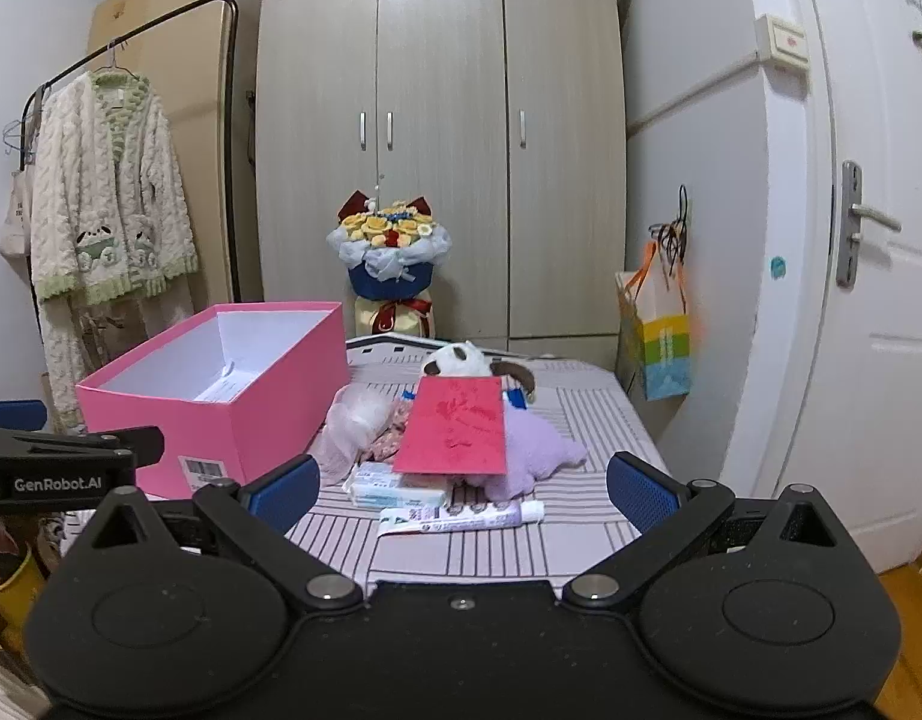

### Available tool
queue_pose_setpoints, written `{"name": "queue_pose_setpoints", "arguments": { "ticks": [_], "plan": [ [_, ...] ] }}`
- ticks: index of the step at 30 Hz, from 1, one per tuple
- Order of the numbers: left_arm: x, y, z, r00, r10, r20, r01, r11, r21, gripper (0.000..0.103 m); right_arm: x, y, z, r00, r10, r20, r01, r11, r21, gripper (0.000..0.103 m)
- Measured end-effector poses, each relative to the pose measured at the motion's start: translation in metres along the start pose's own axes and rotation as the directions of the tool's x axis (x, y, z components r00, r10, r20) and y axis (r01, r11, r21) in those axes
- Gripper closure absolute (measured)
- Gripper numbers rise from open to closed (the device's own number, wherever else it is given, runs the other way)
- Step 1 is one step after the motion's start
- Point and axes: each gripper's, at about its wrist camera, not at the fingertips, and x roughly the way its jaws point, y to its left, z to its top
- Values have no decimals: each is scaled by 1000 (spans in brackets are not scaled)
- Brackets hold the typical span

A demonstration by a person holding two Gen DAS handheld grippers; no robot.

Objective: Organize soft objects
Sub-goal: 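Move both tools toward the red envelope on the bed, then close the left gripper on the red envelope's edge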

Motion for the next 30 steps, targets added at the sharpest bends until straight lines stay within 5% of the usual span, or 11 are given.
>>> {"name": "queue_pose_setpoints", "arguments": {
  "ticks": [10,16,24,30],
  "plan": [
    [9,0,2,1000,-10,-20,9,1000,-2,0,6,-2,-3,999,-2,44,4,999,-43,0],
    [15,-9,24,996,-87,24,86,996,18,0,26,-10,7,997,67,46,-64,996,-56,0],
    [55,-39,50,970,-242,2,241,969,59,4,84,-27,11,974,219,-60,-220,976,0,0],
    [111,-61,58,917,-372,-143,378,926,12,15,126,-27,3,965,252,-72,-256,966,-45,0]
  ]
}}
